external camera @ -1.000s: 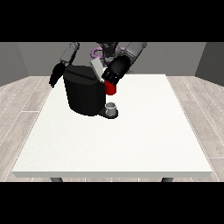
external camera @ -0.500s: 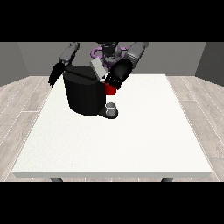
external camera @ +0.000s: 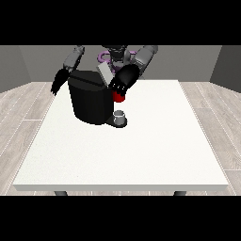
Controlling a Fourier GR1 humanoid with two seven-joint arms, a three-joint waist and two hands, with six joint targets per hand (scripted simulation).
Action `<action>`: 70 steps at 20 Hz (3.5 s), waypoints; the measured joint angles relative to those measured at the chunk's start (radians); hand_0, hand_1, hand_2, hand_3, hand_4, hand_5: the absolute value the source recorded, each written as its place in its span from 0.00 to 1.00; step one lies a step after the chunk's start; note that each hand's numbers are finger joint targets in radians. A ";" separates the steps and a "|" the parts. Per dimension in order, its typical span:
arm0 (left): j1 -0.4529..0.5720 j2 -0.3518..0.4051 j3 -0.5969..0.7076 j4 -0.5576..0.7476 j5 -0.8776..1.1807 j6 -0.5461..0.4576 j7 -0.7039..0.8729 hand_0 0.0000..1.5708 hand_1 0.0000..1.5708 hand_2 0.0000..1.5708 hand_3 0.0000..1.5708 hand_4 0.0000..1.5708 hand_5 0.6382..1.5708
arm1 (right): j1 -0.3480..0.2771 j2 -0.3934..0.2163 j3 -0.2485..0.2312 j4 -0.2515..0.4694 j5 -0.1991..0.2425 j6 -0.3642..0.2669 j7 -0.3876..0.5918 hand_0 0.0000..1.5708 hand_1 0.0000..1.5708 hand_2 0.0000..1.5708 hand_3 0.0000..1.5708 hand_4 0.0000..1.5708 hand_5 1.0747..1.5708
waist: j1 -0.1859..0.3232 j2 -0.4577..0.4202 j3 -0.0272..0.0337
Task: Insert the coffee pod into the coffee machine and close the lid
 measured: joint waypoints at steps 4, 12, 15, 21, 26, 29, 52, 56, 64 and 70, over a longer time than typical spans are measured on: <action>0.003 0.008 0.001 -0.001 -0.005 0.013 -0.032 0.80 0.80 0.77 0.60 0.00 1.00 | 0.013 0.009 0.013 -0.004 0.011 -0.007 -0.005 0.00 0.00 0.00 0.00 0.00 1.00 | -0.002 0.004 0.0006; -0.008 0.042 -0.018 -0.004 -0.045 0.040 -0.082 0.47 0.47 0.55 0.42 0.00 1.00 | -0.009 0.009 0.020 -0.009 0.029 -0.019 0.003 0.00 0.00 0.00 0.00 0.10 1.00 | -0.005 0.029 0.0009; -0.010 0.059 -0.021 -0.004 -0.064 0.065 -0.087 0.00 0.00 0.43 0.34 0.00 1.00 | -0.011 0.008 0.022 -0.011 0.031 -0.017 -0.002 0.00 0.00 0.00 0.00 0.06 1.00 | -0.013 0.043 0.0011; -0.002 0.069 -0.021 0.008 -0.080 0.074 -0.100 0.00 0.00 0.33 0.28 0.00 1.00 | 0.001 -0.004 0.020 -0.009 0.035 -0.012 0.004 0.00 0.00 0.00 0.00 0.10 1.00 | -0.013 0.028 0.0008; -0.002 0.054 -0.021 0.009 -0.087 0.081 -0.095 0.00 0.00 0.21 0.14 0.00 1.00 | 0.007 0.000 0.012 0.014 0.032 -0.016 -0.001 0.00 0.00 0.00 0.00 0.06 1.00 | 0.000 0.013 0.0012; 0.014 0.037 -0.026 0.007 -0.092 0.079 -0.079 0.00 0.00 0.00 0.10 0.00 1.00 | 0.025 0.004 0.000 0.037 0.020 -0.016 -0.019 0.00 0.00 0.00 0.00 0.09 1.00 | 0.023 -0.015 0.0012; 0.596 -0.431 0.256 -0.017 0.377 0.002 -0.161 0.00 0.00 0.00 0.00 0.24 1.00 | 0.364 -0.002 -0.088 0.162 -0.045 -0.001 -0.090 0.00 0.00 0.00 0.00 0.00 1.00 | 0.374 -0.557 -0.0012; 0.696 -0.450 0.260 -0.017 0.400 -0.019 -0.150 0.00 0.00 0.00 0.00 0.25 1.00 | 0.368 0.005 -0.061 0.112 -0.068 0.054 -0.087 0.00 0.00 0.00 0.00 0.00 1.00 | 0.406 -0.640 -0.0008; 0.788 -0.476 0.262 -0.080 0.457 -0.035 -0.115 0.00 0.00 0.00 0.00 0.29 1.00 | 0.270 -0.018 0.004 0.002 -0.066 0.134 -0.021 0.00 0.00 0.00 0.00 0.15 1.00 | 0.437 -0.671 -0.0007; 0.837 -0.482 0.192 -0.212 0.535 -0.035 -0.063 0.00 0.00 0.00 0.00 0.25 1.00 | 0.181 -0.078 -0.047 0.011 -0.098 0.172 0.014 0.00 0.00 0.00 0.00 0.00 1.00 | 0.469 -0.620 -0.0003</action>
